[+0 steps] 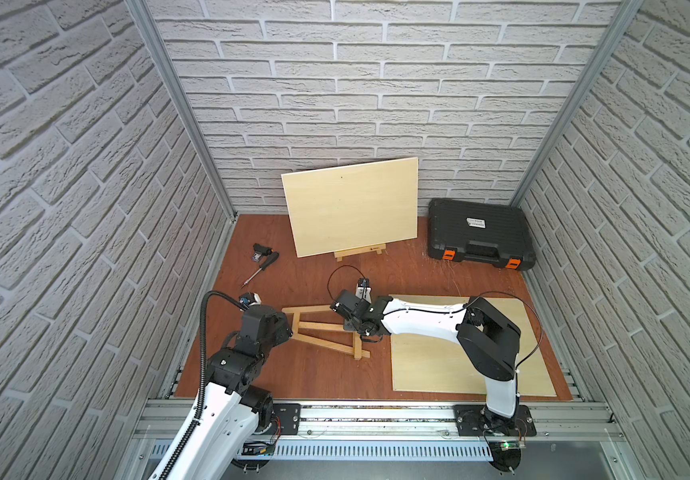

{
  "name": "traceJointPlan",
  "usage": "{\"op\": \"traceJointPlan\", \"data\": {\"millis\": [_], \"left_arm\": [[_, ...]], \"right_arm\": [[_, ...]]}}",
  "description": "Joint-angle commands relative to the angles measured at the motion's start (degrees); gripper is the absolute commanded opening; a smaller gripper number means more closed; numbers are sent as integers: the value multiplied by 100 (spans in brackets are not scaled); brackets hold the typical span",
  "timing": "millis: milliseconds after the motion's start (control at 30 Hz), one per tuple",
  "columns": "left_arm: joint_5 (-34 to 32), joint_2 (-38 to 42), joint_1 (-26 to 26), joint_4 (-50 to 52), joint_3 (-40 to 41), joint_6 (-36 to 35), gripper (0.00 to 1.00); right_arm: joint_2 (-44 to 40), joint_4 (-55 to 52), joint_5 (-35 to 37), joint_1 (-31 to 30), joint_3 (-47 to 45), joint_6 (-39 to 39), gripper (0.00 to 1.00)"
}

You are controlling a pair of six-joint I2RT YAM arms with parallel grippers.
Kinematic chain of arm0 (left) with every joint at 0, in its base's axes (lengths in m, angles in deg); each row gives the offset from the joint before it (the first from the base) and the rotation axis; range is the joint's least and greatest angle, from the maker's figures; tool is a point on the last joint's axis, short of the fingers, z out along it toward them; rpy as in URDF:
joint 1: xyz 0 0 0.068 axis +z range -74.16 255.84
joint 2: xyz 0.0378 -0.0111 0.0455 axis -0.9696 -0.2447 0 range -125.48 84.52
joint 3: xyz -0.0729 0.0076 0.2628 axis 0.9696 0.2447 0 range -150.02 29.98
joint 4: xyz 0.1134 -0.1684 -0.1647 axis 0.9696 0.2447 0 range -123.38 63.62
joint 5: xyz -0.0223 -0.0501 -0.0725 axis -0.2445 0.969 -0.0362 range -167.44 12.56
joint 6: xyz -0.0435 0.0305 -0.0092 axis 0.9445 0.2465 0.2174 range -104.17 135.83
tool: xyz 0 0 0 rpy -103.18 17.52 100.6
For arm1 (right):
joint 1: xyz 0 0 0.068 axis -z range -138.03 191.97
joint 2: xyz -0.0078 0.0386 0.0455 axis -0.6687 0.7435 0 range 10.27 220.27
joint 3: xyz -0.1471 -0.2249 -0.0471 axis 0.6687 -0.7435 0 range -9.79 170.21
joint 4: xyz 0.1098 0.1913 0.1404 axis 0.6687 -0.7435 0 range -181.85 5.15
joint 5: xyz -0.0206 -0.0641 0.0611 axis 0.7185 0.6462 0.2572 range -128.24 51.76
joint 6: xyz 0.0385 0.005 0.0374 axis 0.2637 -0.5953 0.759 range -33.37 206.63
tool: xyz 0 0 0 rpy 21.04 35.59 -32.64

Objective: Disassemble the easel
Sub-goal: Place the easel at the center of the board.

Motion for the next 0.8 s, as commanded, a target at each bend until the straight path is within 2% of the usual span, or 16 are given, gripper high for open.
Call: {"op": "traceJointPlan", "data": {"millis": [0, 400, 500, 767], "left_arm": [[-168, -43, -154, -150, 5, 150, 71], [-360, -102, -630, -158, 31, 456, 71], [-399, -68, -884, -95, 64, 670, 71], [-701, -65, -1872, -35, 280, 1569, 71]], "right_arm": [[-8, 51, 66, -46, 82, -133, 24], [-279, 166, -244, -54, 53, -306, 32], [-535, 193, -364, -53, 24, -514, 36], [-1172, 23, -1079, 162, 177, -2121, 62]]}}
